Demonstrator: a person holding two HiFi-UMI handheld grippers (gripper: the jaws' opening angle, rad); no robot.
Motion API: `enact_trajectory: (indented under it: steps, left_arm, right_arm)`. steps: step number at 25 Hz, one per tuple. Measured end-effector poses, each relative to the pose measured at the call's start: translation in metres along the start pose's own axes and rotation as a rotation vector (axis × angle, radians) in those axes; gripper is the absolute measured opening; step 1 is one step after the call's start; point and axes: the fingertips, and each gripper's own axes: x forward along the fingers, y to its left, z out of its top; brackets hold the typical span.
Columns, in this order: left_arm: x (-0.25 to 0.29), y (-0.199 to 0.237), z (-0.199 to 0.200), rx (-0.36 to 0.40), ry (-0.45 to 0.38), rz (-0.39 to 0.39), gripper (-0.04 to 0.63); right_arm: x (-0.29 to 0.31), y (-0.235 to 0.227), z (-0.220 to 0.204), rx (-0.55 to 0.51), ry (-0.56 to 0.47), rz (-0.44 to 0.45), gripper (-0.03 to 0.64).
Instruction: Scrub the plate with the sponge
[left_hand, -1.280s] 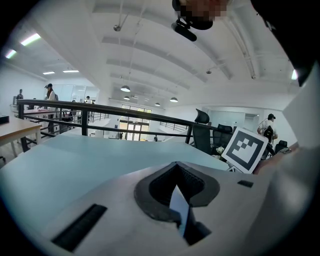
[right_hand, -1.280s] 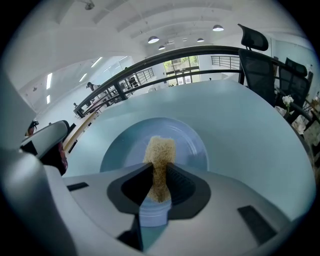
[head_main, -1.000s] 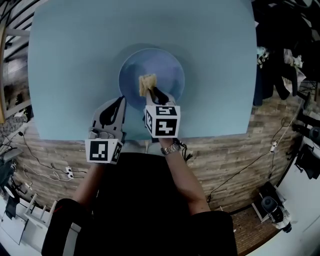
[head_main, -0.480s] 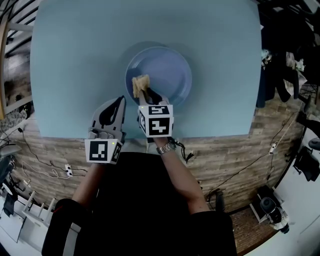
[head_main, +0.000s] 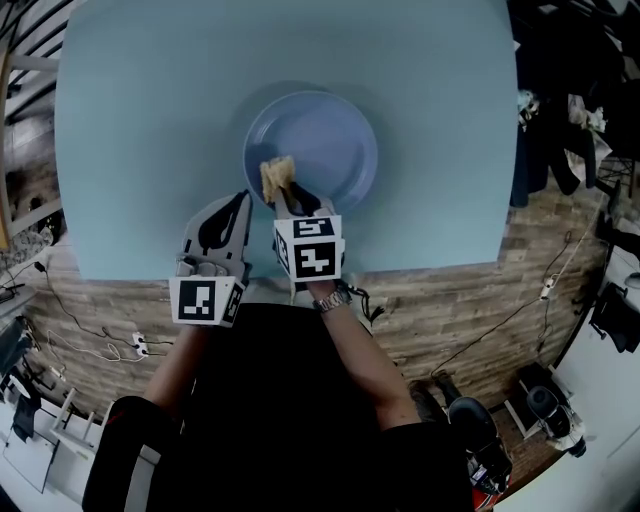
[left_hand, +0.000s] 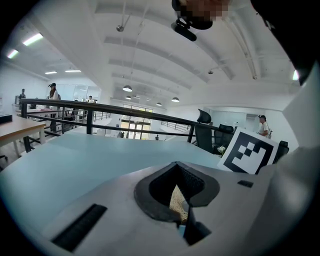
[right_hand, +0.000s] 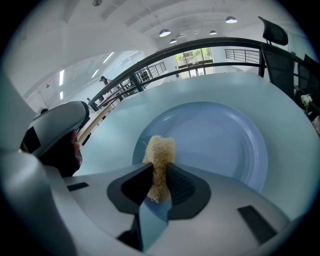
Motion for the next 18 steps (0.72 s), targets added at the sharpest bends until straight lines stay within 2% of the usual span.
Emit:
enact_trajectory:
  steps: [18]
  left_arm:
    - [0.030,-0.032,0.006,0.023,0.009,-0.058,0.002]
  right_arm:
    - [-0.028,-0.043,-0.019,-0.036,0.039,-0.034,0.078]
